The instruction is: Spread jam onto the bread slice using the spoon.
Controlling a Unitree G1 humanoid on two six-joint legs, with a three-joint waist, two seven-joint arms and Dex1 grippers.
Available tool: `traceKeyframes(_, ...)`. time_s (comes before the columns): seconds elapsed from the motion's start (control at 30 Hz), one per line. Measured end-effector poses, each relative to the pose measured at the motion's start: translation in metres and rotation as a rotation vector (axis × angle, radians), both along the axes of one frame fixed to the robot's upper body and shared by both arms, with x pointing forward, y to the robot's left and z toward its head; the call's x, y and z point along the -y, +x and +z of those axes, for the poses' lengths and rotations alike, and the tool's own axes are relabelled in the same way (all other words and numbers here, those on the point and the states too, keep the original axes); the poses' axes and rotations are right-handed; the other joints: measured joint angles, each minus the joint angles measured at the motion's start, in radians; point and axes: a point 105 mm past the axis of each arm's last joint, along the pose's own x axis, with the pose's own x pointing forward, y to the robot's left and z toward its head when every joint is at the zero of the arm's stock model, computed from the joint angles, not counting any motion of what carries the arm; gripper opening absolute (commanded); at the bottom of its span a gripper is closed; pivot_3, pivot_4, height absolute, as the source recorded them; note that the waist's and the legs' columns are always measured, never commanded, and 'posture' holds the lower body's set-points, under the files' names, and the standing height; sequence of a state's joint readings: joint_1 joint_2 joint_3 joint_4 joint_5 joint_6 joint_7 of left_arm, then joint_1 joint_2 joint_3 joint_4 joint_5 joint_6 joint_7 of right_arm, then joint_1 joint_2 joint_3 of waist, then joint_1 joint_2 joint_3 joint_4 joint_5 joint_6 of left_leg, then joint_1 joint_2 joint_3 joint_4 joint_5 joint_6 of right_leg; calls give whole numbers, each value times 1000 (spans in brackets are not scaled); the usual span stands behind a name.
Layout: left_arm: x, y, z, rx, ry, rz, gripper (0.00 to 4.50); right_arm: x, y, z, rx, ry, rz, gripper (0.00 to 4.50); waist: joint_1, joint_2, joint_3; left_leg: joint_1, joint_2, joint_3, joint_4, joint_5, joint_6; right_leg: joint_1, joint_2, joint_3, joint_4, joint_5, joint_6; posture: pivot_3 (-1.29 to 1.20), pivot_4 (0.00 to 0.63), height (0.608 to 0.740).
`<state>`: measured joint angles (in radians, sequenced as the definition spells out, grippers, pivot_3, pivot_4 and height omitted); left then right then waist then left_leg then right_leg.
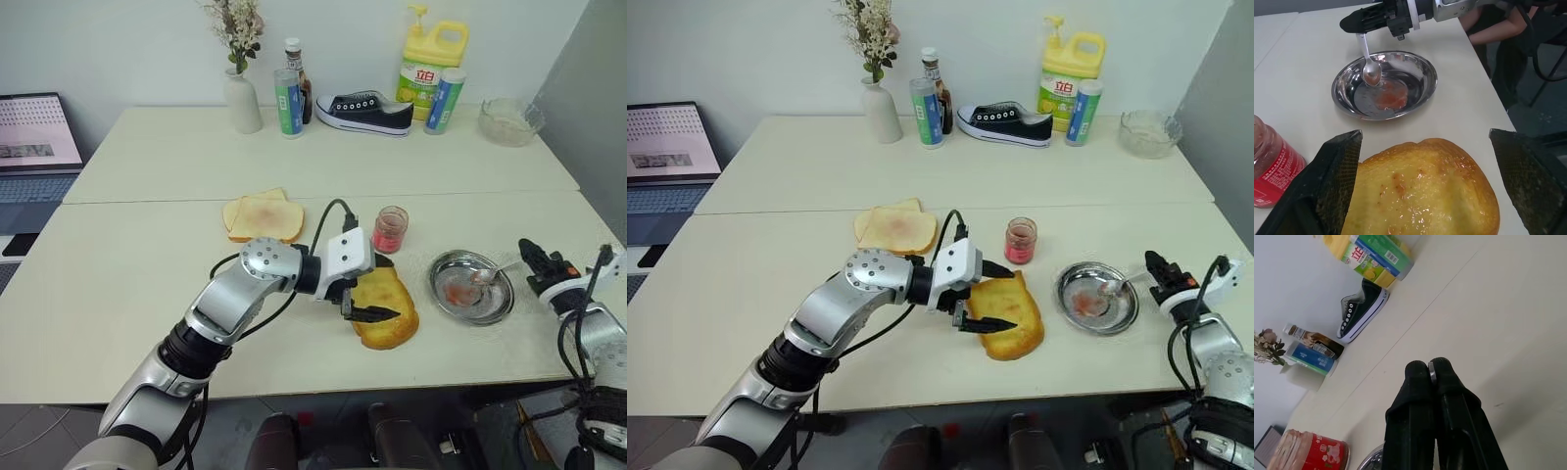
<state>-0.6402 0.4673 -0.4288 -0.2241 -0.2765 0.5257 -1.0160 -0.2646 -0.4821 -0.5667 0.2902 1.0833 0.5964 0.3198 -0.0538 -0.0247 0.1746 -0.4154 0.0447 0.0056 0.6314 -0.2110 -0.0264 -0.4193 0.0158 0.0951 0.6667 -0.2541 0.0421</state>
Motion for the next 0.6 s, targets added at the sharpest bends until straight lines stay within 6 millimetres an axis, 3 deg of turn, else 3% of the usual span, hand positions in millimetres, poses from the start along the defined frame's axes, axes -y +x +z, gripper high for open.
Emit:
traceKeyframes(0.17, -3, 0, -1, 3, 6, 23, 4328, -3, 3, -13, -30, 23, 12, 1295, 0, 0, 0, 0, 0, 0, 0, 0, 0, 0, 0, 0, 0, 0, 0, 0, 150, 740)
traceKeyframes(0.43, -9, 3, 2, 8, -6, 71, 4328, -4, 3, -16, -42, 21, 26, 4213, 0, 0, 0, 0, 0, 0, 0, 0, 0, 0, 0, 0, 0, 0, 0, 0, 150, 740)
traceKeyframes(0.47, -9, 3, 2, 7, -6, 72, 4328, -4, 3, -15, -37, 25, 27, 4448, 0, 0, 0, 0, 0, 0, 0, 0, 0, 0, 0, 0, 0, 0, 0, 0, 150, 740)
traceKeyframes(0.6, -13, 5, 2, 8, -3, 86, 4328, 3, 2, -7, -28, 6, 17, 4448, 0, 0, 0, 0, 0, 0, 0, 0, 0, 0, 0, 0, 0, 0, 0, 0, 150, 740)
